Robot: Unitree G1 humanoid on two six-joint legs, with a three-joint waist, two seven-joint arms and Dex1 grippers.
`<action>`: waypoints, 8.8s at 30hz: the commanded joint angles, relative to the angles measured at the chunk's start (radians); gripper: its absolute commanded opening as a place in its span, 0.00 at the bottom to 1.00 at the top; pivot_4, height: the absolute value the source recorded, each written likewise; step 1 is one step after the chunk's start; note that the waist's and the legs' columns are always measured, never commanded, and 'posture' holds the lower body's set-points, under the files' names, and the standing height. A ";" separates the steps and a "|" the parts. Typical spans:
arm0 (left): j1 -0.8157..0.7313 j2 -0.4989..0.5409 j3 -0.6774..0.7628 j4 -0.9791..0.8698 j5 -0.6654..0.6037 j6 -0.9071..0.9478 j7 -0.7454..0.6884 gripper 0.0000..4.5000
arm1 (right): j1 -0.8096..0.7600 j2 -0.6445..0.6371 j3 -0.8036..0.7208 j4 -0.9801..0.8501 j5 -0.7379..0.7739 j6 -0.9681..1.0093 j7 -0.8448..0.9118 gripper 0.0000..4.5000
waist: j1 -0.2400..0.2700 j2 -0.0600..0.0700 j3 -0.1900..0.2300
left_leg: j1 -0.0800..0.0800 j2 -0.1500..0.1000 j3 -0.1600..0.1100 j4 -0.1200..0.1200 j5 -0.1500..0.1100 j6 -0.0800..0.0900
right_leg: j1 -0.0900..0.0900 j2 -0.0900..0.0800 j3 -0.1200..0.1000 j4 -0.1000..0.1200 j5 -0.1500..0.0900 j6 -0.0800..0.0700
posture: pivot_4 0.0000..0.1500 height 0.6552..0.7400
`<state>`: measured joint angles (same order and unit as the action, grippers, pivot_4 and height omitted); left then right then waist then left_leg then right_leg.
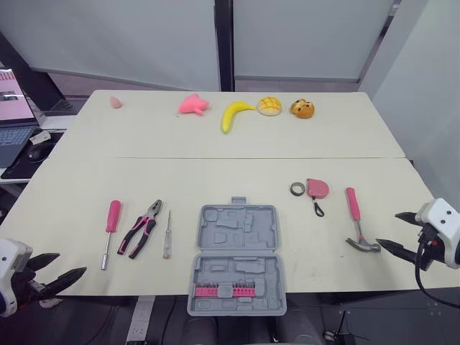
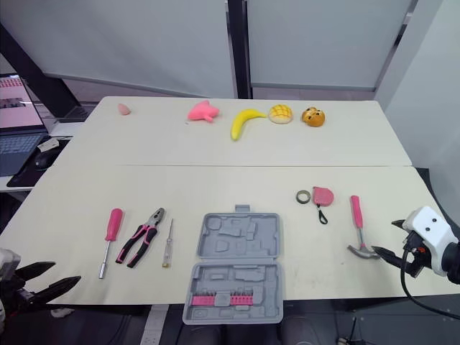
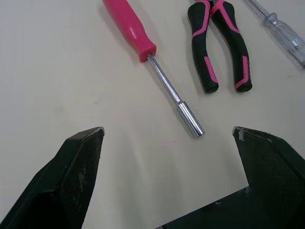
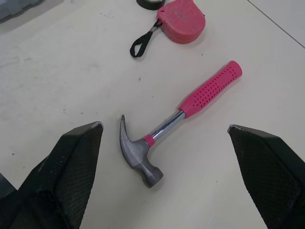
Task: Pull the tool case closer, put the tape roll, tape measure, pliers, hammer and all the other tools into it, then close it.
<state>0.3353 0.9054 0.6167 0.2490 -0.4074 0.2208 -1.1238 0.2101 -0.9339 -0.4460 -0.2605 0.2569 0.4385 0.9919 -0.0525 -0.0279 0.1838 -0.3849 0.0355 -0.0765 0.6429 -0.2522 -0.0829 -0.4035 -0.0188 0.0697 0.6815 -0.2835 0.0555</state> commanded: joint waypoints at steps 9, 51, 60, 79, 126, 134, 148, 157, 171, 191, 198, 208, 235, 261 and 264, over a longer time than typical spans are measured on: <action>-0.160 -0.002 -0.172 -0.372 -0.127 0.118 -0.051 1.00 | -0.199 0.029 0.130 -0.200 0.117 0.185 -0.094 0.99 | 0.003 0.000 0.000 | -0.001 0.000 0.000 0.000 0.000 0.000 | 0.000 0.000 0.001 0.000 0.002 -0.002 | 1.00 0.83; -0.565 -0.092 -0.506 -0.595 -0.188 0.163 -0.074 1.00 | -0.832 0.559 0.653 0.637 -0.284 0.063 -0.525 0.72 | -0.006 0.001 0.001 | -0.003 0.000 -0.002 0.001 0.000 0.000 | -0.002 0.001 -0.001 0.001 0.003 -0.003 | 1.00 0.83; -0.573 -0.103 -0.531 -0.581 -0.161 0.144 -0.059 1.00 | -0.871 0.572 0.656 0.735 -0.308 0.009 -0.519 0.33 | -0.006 0.001 0.001 | -0.003 0.000 -0.002 0.001 0.000 0.000 | -0.002 0.001 -0.001 0.001 0.003 -0.003 | 1.00 0.83; -0.495 -0.049 -0.454 -0.496 -0.110 0.089 -0.067 1.00 | -0.827 0.530 0.650 0.378 -0.239 0.235 -0.357 0.00 | -0.007 0.002 0.001 | -0.003 0.000 -0.002 0.001 0.000 0.000 | -0.002 0.001 -0.001 0.001 0.003 -0.003 | 1.00 0.83; -0.334 0.083 -0.344 -0.385 -0.046 0.029 -0.135 1.00 | -1.058 1.034 0.948 0.828 -0.283 0.157 -0.299 0.00 | -0.013 0.004 0.002 | -0.006 0.012 -0.003 0.000 0.000 0.000 | -0.008 0.014 -0.003 0.001 0.006 -0.010 | 1.00 0.83; -0.343 0.070 -0.355 -0.340 -0.028 -0.008 -0.148 1.00 | -1.074 1.033 0.914 0.791 -0.270 0.180 -0.304 0.18 | -0.013 0.004 0.002 | -0.006 0.012 -0.003 0.000 0.000 0.000 | -0.008 0.014 -0.003 0.001 0.006 -0.010 | 1.00 0.83; -0.326 0.065 -0.346 -0.318 -0.024 -0.039 -0.152 1.00 | -0.999 0.967 0.960 0.639 -0.300 0.081 -0.246 0.18 | -0.013 0.004 0.002 | -0.007 0.013 -0.003 0.000 0.000 0.000 | -0.008 0.014 -0.003 0.001 0.006 -0.010 | 1.00 0.83; -0.325 0.069 -0.344 -0.317 -0.024 -0.040 -0.153 1.00 | -0.985 0.980 0.955 0.729 -0.346 -0.056 -0.293 0.10 | -0.013 0.004 0.002 | -0.007 0.013 -0.003 0.000 0.000 0.000 | -0.009 0.014 -0.003 0.001 0.006 -0.010 | 1.00 0.83; -0.329 0.064 -0.347 -0.316 -0.023 -0.040 -0.147 1.00 | -0.980 1.000 0.960 0.939 -0.419 -0.199 -0.323 0.10 | -0.015 0.004 0.002 | -0.006 0.013 -0.003 0.000 0.000 0.000 | -0.008 0.015 -0.003 0.001 0.006 -0.010 | 1.00 0.83; -0.209 0.008 -0.056 -0.034 -0.053 -0.040 0.012 1.00 | -0.536 0.565 0.569 -0.171 -0.245 0.079 -0.262 0.10 | -0.003 0.004 0.002 | -0.008 0.013 -0.004 0.000 0.000 0.000 | -0.009 0.014 -0.003 0.000 0.006 -0.011 | 1.00 0.83; -0.113 0.012 -0.005 0.114 -0.025 -0.093 0.011 1.00 | -0.267 0.367 0.248 -0.328 -0.141 0.202 -0.245 0.22 | -0.004 0.003 0.002 | -0.005 0.013 -0.003 0.000 0.000 0.000 | -0.007 0.015 -0.003 0.001 0.002 -0.008 | 1.00 0.83; -0.019 0.019 -0.010 0.103 -0.005 -0.095 -0.003 1.00 | 0.059 0.213 0.007 -0.229 -0.062 0.084 -0.138 0.70 | -0.001 0.001 0.001 | 0.002 0.013 0.000 -0.002 0.000 0.000 | -0.002 0.014 0.000 0.000 0.000 -0.010 | 1.00 0.83; -0.182 0.017 -0.200 -0.447 -0.156 0.070 -0.077 1.00 | -0.064 0.319 0.190 -0.299 -0.049 0.164 -0.354 0.99 | 0.011 0.001 0.000 | 0.002 0.013 0.001 -0.003 0.000 -0.001 | -0.002 0.014 0.001 0.000 0.001 -0.008 | 1.00 0.83; -0.731 -0.121 -0.594 -0.526 -0.220 0.181 -0.157 1.00 | -0.468 0.700 0.423 0.355 -0.236 0.010 -0.800 0.79 | -0.005 0.002 0.001 | 0.001 0.013 0.000 -0.002 0.000 0.000 | -0.002 0.015 0.001 0.001 0.004 -0.012 | 1.00 0.83; -0.734 -0.127 -0.599 -0.526 -0.216 0.181 -0.156 1.00 | -0.488 0.711 0.411 0.397 -0.231 -0.001 -0.814 0.79 | -0.006 0.002 0.001 | 0.001 0.013 0.000 -0.001 0.000 0.000 | -0.002 0.015 0.001 0.001 0.004 -0.012 | 1.00 0.83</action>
<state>-0.3851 0.7811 0.0186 -0.2643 -0.6254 0.4075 -1.2779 -0.2621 -0.2235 -0.0122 0.1333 0.0236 0.4631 0.1936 -0.0581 -0.0261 0.1847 -0.3839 0.0484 -0.0765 0.6414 -0.2522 -0.0831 -0.4057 -0.0034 0.0709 0.6823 -0.2795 0.0434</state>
